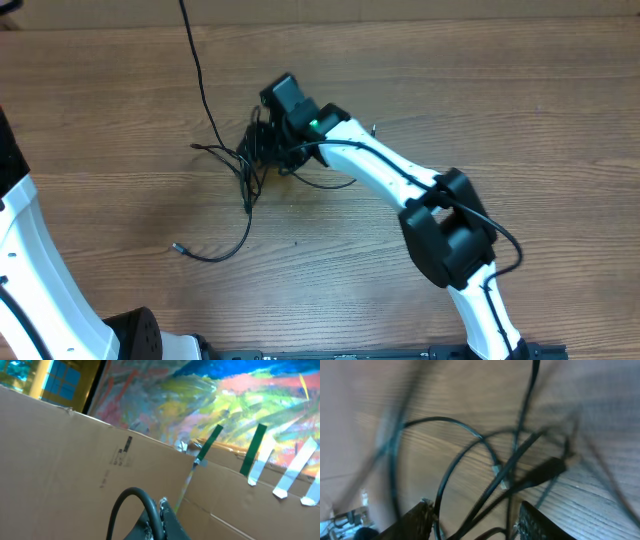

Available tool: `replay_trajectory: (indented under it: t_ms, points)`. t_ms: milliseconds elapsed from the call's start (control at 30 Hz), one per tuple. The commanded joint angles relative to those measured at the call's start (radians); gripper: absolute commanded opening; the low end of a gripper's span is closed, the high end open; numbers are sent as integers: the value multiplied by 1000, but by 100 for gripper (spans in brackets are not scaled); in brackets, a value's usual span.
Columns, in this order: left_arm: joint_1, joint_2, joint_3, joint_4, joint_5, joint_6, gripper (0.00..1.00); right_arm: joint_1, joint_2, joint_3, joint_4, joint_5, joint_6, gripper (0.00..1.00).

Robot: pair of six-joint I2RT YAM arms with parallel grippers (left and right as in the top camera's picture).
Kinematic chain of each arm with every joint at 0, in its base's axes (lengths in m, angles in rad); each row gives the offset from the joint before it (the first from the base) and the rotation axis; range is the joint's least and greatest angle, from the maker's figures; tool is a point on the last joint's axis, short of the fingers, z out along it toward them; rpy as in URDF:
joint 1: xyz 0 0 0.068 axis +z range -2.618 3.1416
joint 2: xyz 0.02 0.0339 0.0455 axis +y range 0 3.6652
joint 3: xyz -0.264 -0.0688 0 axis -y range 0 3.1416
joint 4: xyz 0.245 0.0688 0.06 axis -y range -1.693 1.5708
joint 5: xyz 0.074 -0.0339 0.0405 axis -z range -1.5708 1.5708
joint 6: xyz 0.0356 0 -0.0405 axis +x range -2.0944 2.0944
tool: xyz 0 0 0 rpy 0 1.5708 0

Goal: Untangle cables

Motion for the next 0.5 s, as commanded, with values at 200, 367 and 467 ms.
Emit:
replay_trajectory:
  t_ms: [200,367,467]
  points:
    - [203,-3,8,40,-26,-127,4,-271,4,-4,-266,195,-91,37]
    - [280,-3,8,64,-50,-145,4,-453,4,-4,-376,194,-163,38]
    - [299,-3,8,55,-39,-128,4,-538,4,-4,-402,172,-212,38]
